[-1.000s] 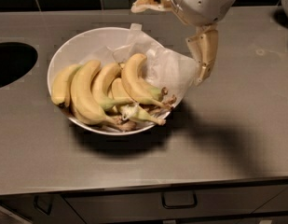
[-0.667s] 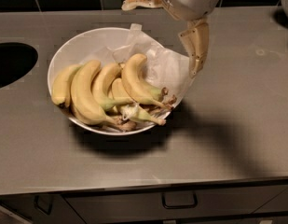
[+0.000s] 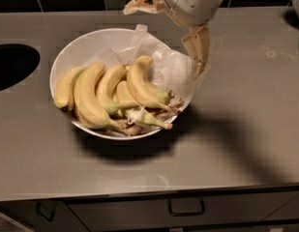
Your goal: Pick banana from white bowl
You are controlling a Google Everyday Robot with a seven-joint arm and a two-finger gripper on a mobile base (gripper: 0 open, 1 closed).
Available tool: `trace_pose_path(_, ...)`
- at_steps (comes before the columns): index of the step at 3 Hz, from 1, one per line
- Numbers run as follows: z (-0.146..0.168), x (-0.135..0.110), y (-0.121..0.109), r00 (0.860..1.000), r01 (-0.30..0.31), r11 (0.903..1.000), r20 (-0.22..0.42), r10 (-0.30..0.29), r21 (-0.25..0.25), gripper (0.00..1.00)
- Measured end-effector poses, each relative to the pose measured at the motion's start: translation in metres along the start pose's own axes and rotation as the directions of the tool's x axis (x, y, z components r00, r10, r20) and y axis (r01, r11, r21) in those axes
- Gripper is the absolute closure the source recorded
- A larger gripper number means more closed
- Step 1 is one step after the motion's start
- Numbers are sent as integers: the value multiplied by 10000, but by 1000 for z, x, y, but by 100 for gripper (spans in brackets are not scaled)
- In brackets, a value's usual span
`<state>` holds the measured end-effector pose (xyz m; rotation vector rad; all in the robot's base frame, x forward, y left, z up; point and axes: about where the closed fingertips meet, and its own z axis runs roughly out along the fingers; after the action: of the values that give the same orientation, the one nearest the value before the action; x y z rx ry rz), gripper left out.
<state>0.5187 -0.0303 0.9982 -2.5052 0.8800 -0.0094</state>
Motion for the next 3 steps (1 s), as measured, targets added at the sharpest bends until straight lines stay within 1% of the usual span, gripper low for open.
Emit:
trace_pose_path(1, 13, 4, -2, 9994, 250, 9997, 228, -250, -6, 0)
trace_pose_path(2, 25, 3, -8, 9977, 616, 9974, 304, -605, -366, 0)
trace_pose_path(3, 38, 0, -15, 9931, 1160, 9865, 325, -1130, -1158, 0)
